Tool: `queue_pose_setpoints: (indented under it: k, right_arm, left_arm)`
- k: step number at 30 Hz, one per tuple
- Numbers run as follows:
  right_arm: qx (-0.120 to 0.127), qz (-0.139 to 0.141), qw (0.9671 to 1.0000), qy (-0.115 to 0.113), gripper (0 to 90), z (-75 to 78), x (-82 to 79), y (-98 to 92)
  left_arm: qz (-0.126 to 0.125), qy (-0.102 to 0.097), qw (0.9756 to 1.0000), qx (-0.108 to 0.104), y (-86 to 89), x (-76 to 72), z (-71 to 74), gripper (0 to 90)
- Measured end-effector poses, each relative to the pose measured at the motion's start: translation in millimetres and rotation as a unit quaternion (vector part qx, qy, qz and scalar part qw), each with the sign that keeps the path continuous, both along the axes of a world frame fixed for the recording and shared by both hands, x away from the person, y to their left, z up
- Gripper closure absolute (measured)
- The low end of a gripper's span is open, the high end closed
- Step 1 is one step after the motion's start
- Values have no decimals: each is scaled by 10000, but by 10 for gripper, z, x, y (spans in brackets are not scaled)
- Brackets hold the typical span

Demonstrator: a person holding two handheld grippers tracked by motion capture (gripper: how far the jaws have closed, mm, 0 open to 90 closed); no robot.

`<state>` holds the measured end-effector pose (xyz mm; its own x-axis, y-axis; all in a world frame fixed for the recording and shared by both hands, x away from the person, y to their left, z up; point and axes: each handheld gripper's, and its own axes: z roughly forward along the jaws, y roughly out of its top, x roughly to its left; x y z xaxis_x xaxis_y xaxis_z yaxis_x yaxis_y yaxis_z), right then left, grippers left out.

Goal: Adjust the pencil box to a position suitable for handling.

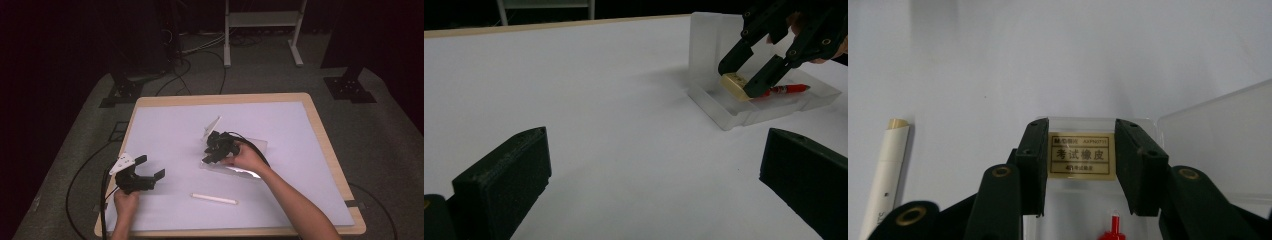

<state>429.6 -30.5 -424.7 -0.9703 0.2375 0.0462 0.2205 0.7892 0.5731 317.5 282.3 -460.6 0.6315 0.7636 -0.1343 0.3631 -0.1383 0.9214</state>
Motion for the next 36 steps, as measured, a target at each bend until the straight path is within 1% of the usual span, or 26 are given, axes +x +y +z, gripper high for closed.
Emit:
queue_pose_setpoints:
  k: [5, 15, 19, 36]
  right_arm:
    - [-18, -37, 10000, 25, 581, -37, 35, 0]
    - [-33, -13, 10000, 48, 580, -88, 70, 14]
    - [-82, -43, 9999, 62, 579, -113, 77, 23]
    - [-127, -10, 9999, 77, 577, -153, 92, 36]
  left_arm:
    - [0, 0, 10000, -5, -1, -1, 0, 0]
    - [-4, -7, 10000, -3, 0, -1, 0, 0]
    - [-1, -4, 10000, -6, 1, 0, 0, 0]
    - [-1, -5, 10000, -8, 2, 0, 0, 0]
